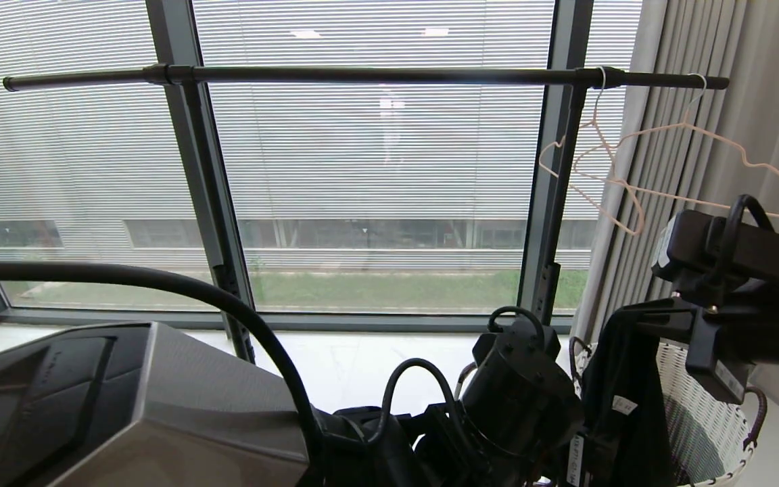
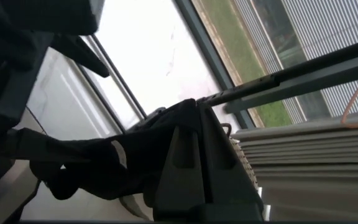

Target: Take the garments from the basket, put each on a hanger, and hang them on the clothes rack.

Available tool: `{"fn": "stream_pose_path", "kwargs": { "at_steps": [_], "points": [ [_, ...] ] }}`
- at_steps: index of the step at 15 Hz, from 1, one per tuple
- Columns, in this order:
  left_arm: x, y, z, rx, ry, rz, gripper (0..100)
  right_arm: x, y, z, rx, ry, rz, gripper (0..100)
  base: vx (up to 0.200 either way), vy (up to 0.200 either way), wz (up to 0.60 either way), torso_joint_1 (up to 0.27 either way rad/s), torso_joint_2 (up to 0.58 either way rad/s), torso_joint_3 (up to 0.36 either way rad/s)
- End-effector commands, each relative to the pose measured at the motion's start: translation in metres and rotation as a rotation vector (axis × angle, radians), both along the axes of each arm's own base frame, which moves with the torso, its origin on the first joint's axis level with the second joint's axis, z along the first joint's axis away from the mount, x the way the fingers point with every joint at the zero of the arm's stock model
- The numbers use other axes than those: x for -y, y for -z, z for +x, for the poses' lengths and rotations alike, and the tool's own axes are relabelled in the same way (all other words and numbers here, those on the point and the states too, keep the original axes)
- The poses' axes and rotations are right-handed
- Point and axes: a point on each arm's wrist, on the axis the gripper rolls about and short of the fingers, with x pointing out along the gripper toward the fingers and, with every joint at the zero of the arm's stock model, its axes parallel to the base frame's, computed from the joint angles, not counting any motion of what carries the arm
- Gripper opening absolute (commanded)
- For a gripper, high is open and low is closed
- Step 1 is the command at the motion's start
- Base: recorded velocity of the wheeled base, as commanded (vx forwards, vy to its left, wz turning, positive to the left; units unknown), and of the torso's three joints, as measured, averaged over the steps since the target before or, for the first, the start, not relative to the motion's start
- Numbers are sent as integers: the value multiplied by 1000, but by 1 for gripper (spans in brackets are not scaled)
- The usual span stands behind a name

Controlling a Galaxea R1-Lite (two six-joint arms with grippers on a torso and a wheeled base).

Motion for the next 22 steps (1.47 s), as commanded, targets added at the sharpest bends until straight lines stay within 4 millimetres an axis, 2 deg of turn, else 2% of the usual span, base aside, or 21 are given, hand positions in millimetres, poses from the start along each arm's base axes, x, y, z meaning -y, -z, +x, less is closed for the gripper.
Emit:
{"fn": "stream_pose_path", "kwargs": {
  "at_steps": [1,9,10,15,17,19,20,21,22],
  "points": [
    [1,9,-1,-13,4,22,100,-2,-4,-9,13,-37,11,0,0,0,0,0,0,0],
    [-2,19,-3,-41,-6,87,100,-7,-6,-17,22,-84,17,0,0,0,0,0,0,0],
    [-1,19,-2,-36,-12,88,0,-6,-6,-18,22,-85,17,0,0,0,0,0,0,0],
    [-2,24,-1,-18,-67,115,0,-3,-4,-23,20,-86,13,0,0,0,0,0,0,0],
    [-15,44,-5,6,-163,223,0,-1,2,-24,-30,-39,45,0,0,0,0,0,0,0],
    [-34,49,-14,4,-198,280,0,-1,7,-23,-79,4,72,0,0,0,0,0,0,0],
    [-43,45,-15,3,-215,279,0,-1,12,-22,-103,22,75,0,0,0,0,0,0,0],
    [-53,29,-14,3,-244,228,0,-3,16,-21,-127,33,78,0,0,0,0,0,0,0],
    [-64,4,-17,-24,-292,125,0,-4,17,-20,-132,36,77,0,0,0,0,0,0,0]
  ]
}}
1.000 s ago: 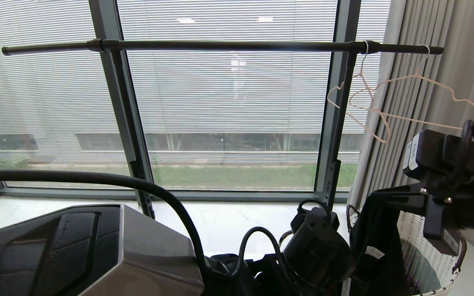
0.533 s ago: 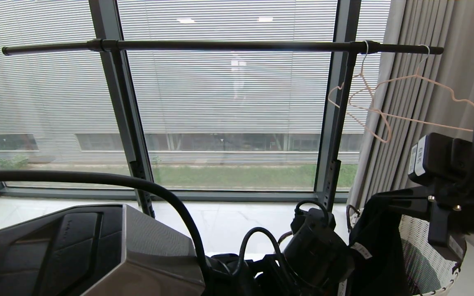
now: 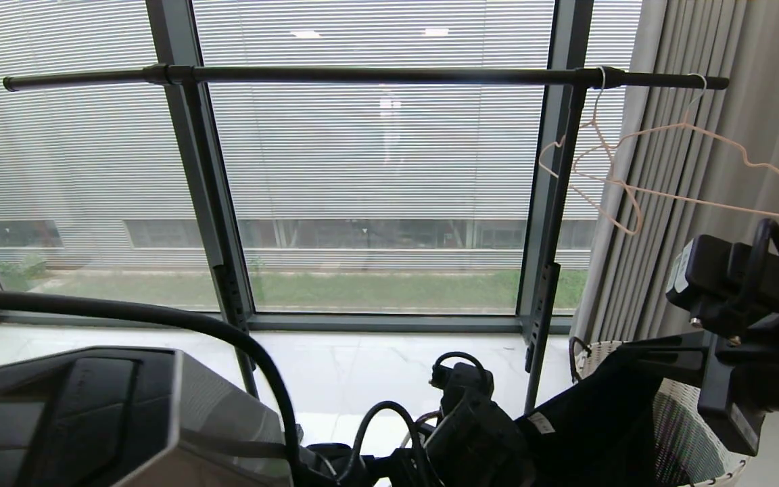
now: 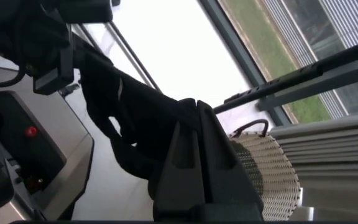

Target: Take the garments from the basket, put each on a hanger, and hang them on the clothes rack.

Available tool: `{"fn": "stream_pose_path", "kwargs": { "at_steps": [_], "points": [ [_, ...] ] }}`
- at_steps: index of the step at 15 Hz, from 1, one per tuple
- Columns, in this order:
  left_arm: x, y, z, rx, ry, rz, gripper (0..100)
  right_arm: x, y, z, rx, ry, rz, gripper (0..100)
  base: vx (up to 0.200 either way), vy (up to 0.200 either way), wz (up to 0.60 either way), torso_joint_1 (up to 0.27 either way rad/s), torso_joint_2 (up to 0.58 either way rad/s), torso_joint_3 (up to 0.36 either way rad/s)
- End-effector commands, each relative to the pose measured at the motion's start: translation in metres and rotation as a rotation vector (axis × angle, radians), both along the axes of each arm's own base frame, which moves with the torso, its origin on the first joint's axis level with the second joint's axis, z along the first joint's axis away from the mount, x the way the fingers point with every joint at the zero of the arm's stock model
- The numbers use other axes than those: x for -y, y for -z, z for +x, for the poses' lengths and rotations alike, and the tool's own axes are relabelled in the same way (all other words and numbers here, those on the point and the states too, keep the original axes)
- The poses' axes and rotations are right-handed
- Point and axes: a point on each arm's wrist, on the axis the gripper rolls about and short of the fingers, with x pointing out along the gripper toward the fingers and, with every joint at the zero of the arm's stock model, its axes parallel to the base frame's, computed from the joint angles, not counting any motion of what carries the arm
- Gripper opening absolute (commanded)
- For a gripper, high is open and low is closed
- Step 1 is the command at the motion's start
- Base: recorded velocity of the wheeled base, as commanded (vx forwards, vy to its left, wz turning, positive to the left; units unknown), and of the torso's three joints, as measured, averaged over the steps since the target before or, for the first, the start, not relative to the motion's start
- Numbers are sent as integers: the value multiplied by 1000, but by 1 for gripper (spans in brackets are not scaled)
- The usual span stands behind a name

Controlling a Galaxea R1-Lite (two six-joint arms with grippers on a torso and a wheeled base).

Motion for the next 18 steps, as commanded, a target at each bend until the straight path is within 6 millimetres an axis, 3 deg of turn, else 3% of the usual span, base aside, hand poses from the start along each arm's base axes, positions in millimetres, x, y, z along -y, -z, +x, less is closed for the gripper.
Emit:
{"fn": "stream_pose_path", "kwargs": {
  "at_steps": [1,2,3,4,5,8,9,12,15,18],
  "points": [
    [-38,-57,-8,2,-75,-172,0,-4,5,4,-19,0,-18,0,0,0,0,0,0,0],
    [-55,-67,-13,-10,-81,-176,0,-5,7,5,-26,-2,-22,0,0,0,0,0,0,0],
    [-88,-78,-27,-40,-79,-172,0,-9,10,8,-40,-9,-31,0,0,0,0,0,0,0],
    [-100,-80,-32,-50,-83,-173,0,-12,12,9,-48,-15,-34,0,0,0,0,0,0,0],
    [-132,-86,-40,-53,-125,-178,0,-24,18,14,-67,-61,-23,0,0,0,0,0,0,0],
    [-170,-107,-49,-34,-206,-189,0,-51,33,29,-76,-108,-17,0,0,0,0,0,0,0],
    [-185,-121,-55,-10,-216,-191,0,-70,42,38,-62,-129,-7,0,0,0,0,0,0,0],
    [-201,-131,-56,90,-156,-107,0,-82,49,45,-58,-135,-6,0,0,0,0,0,0,0],
    [-199,-139,-49,153,-113,-56,0,-70,40,43,-47,-63,29,0,0,0,0,0,0,0],
    [-204,-137,-40,246,12,114,0,-62,31,37,-50,31,92,0,0,0,0,0,0,0]
  ]
}}
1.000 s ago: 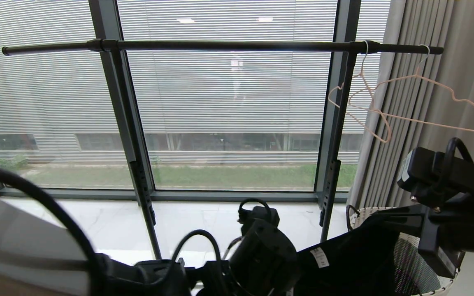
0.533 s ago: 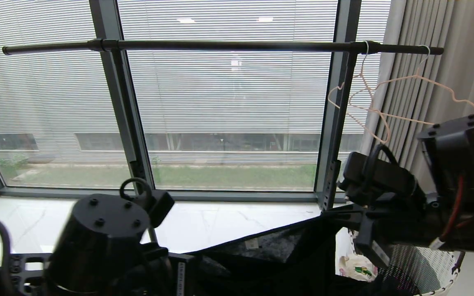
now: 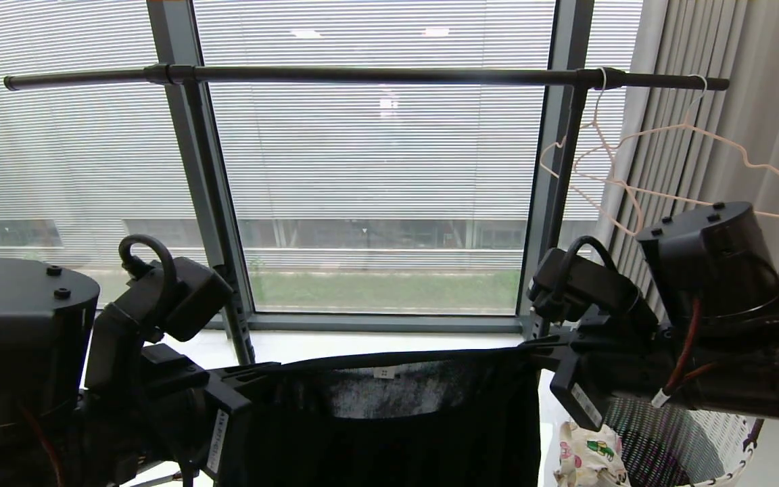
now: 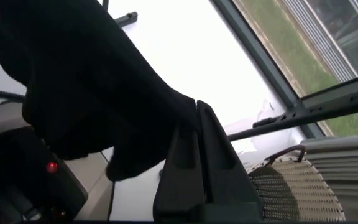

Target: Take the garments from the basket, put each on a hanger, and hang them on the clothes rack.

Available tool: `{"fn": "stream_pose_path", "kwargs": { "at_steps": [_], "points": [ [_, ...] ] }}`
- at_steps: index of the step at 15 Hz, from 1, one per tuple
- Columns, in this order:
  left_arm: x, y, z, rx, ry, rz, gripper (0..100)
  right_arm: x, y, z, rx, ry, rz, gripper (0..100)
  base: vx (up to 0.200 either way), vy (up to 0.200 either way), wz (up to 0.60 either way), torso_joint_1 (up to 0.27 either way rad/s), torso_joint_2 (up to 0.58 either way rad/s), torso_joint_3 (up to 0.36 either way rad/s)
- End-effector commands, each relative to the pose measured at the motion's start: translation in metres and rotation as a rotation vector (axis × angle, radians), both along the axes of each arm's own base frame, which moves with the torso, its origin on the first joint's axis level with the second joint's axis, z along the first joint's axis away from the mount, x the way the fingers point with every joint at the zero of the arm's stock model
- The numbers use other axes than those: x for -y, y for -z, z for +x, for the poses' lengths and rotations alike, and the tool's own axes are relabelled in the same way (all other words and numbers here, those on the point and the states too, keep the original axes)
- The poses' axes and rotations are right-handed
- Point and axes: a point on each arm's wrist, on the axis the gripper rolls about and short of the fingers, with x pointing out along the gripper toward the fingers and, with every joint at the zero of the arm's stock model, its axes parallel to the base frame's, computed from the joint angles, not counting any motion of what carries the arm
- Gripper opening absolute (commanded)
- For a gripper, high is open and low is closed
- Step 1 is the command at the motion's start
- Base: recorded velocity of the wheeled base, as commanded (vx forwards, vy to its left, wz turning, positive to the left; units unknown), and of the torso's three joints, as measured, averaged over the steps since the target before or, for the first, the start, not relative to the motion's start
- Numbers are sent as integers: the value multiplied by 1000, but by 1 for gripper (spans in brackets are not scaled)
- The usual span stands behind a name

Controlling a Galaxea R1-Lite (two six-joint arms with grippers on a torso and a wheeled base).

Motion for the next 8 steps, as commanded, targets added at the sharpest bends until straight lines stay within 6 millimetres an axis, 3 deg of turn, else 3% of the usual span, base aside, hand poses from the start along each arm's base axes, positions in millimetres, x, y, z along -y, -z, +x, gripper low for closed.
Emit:
{"fn": "stream_pose_path", "kwargs": {
  "at_steps": [1,3,8],
  "points": [
    [-11,-3,11,48,89,49,0,10,-8,-9,22,10,26,0,0,0,0,0,0,0],
    [-19,-7,18,88,234,54,0,18,-10,-17,28,10,33,0,0,0,0,0,0,0],
    [-3,-26,26,146,407,-26,0,23,1,-59,16,-134,19,0,0,0,0,0,0,0]
  ]
}}
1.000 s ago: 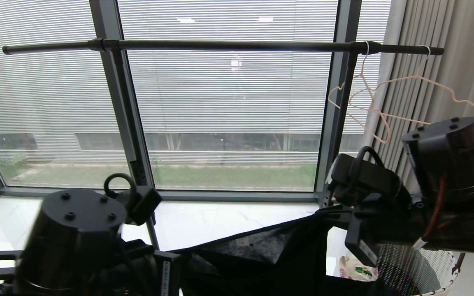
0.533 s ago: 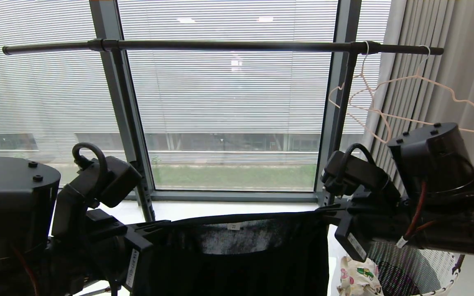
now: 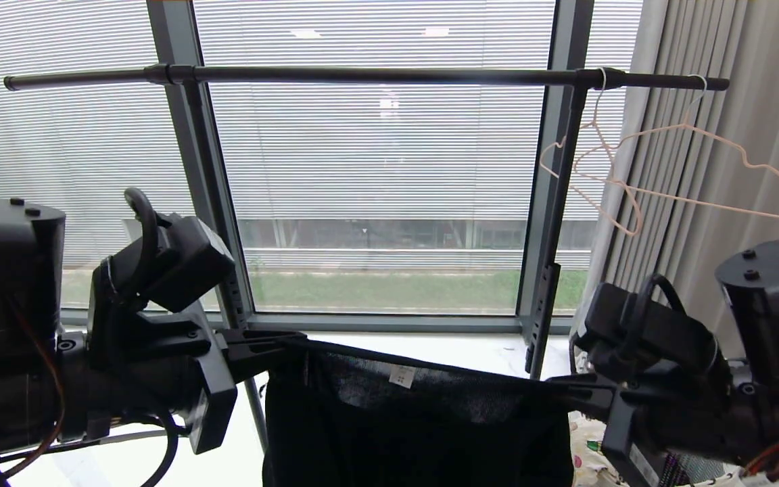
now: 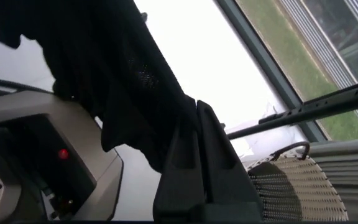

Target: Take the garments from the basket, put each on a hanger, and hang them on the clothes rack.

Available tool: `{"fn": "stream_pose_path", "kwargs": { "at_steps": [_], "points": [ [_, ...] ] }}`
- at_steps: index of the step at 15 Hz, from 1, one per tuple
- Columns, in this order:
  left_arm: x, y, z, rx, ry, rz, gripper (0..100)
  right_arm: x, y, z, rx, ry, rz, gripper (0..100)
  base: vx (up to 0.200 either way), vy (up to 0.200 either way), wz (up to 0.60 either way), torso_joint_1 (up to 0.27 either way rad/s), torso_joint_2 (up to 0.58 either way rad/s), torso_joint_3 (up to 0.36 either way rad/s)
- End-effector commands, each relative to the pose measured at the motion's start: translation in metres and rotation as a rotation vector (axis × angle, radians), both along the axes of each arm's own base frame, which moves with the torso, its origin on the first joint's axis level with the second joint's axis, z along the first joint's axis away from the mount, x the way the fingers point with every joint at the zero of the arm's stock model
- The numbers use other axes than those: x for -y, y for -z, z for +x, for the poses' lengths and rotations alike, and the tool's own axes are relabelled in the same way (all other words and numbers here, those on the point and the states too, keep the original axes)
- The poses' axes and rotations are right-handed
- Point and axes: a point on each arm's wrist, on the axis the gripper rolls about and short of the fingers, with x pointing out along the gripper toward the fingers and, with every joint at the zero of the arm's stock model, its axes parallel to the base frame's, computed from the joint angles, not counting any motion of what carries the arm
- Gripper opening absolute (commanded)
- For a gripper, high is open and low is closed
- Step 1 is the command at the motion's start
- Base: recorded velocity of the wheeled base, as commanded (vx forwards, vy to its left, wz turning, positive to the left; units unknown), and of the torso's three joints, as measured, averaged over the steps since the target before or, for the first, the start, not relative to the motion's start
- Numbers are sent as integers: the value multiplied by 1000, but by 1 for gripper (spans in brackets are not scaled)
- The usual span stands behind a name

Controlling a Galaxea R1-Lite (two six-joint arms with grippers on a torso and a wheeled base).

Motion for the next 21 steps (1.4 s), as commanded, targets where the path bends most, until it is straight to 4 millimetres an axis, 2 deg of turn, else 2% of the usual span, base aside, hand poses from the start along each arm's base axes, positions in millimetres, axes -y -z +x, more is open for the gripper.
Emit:
{"fn": "stream_pose_path", "kwargs": {
  "at_steps": [1,3,5,7,9,11,13,19,21],
  "points": [
    [8,-3,5,-1,35,-7,0,3,0,-19,6,-69,11,0,0,0,0,0,0,0],
    [13,0,11,-16,41,1,0,-4,2,-31,2,-134,4,0,0,0,0,0,0,0],
    [11,4,10,-49,12,-4,0,-6,3,-29,4,-117,-1,0,0,0,0,0,0,0],
    [14,-1,3,-123,-85,-85,0,-6,-7,-21,-19,-42,70,0,0,0,0,0,0,0],
    [25,-5,-17,-211,-167,-175,0,-10,-21,-8,-15,15,123,0,0,0,0,0,0,0],
    [33,6,-45,-266,-150,-119,0,-19,-36,8,11,50,162,0,0,0,0,0,0,0],
    [34,20,-64,-286,-80,-69,0,-28,-46,18,28,62,187,0,0,0,0,0,0,0],
    [34,18,-64,-274,-76,-74,0,-30,-46,19,29,61,182,0,0,0,0,0,0,0],
    [36,13,-62,-260,-87,-88,0,-29,-44,13,7,47,150,0,0,0,0,0,0,0]
  ]
}}
